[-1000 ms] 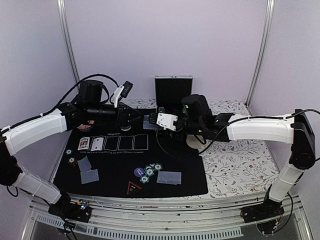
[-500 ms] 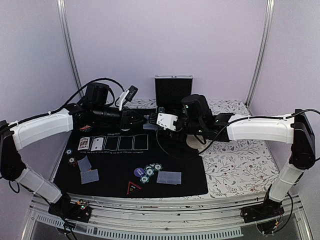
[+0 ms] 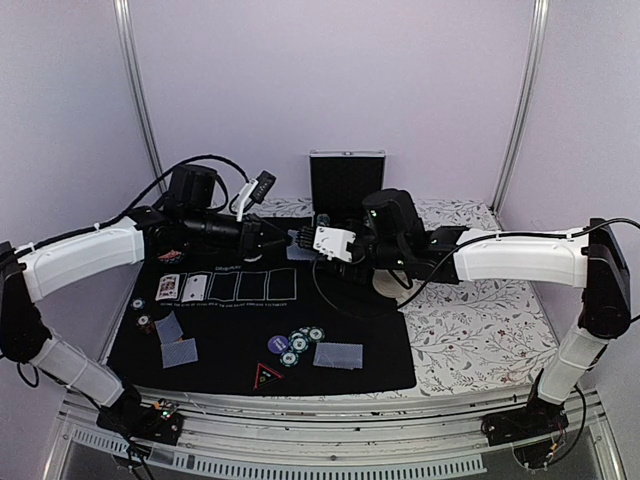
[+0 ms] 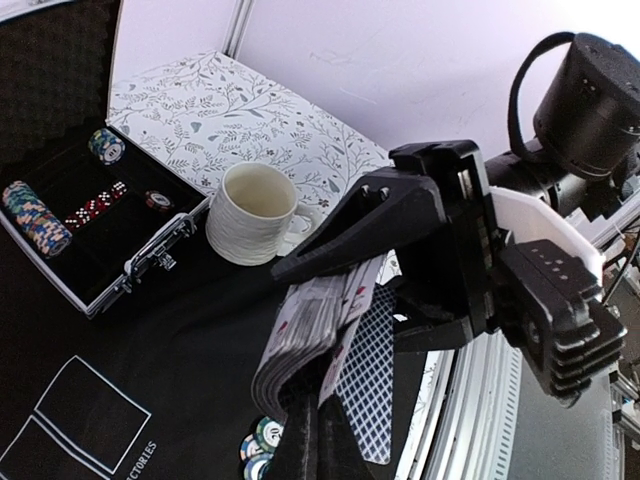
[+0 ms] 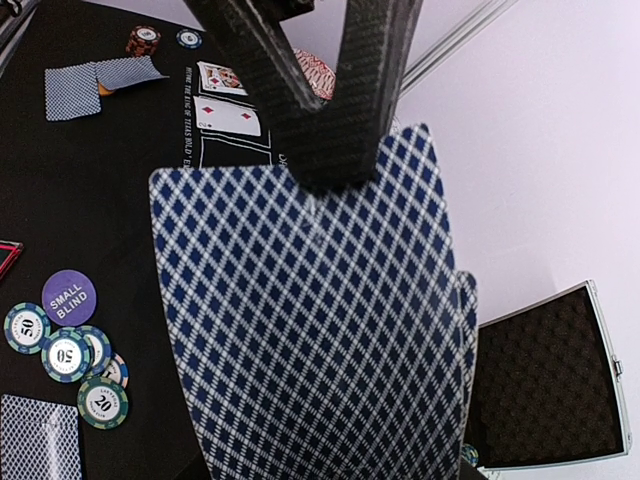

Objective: Distribute texas hold em gaming equipment

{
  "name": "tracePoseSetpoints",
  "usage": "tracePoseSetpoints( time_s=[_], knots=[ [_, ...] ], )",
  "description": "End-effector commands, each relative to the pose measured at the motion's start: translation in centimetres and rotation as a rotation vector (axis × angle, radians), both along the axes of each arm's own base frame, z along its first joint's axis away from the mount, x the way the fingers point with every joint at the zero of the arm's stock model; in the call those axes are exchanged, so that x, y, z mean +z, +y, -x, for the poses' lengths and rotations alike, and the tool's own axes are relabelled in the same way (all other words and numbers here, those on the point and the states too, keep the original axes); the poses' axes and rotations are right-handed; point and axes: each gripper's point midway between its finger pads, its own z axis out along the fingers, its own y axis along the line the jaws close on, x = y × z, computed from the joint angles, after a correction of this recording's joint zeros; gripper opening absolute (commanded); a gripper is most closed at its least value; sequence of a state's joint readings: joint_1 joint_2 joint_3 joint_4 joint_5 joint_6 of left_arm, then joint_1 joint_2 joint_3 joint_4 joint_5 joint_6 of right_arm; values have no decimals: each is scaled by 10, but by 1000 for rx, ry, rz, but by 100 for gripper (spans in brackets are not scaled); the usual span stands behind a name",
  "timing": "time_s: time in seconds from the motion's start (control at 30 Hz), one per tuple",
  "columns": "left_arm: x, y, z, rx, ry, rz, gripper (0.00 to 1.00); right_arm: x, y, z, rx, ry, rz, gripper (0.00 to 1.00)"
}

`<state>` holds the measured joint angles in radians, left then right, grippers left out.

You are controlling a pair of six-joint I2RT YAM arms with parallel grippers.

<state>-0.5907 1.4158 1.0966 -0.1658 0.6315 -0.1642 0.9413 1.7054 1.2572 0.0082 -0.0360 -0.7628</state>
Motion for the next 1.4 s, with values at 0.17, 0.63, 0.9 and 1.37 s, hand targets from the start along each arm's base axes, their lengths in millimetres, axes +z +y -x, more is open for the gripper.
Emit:
tracePoseSetpoints(
  time_s=[0.17, 0.63, 0.9, 1.37],
  knots=[
    [32, 21, 12, -11, -130, 1, 0, 12, -12, -5, -23, 1, -41, 42],
    [14, 139, -61, 402, -490, -564, 0, 5, -27, -8, -51, 19, -35, 42],
    [-79, 192, -80, 338, -762, -1107, 0, 6, -26, -6, -39, 17, -36, 42],
    [-142, 207, -123, 247, -952, -1436, 0, 9, -31, 0, -29, 15, -45, 42]
  ],
)
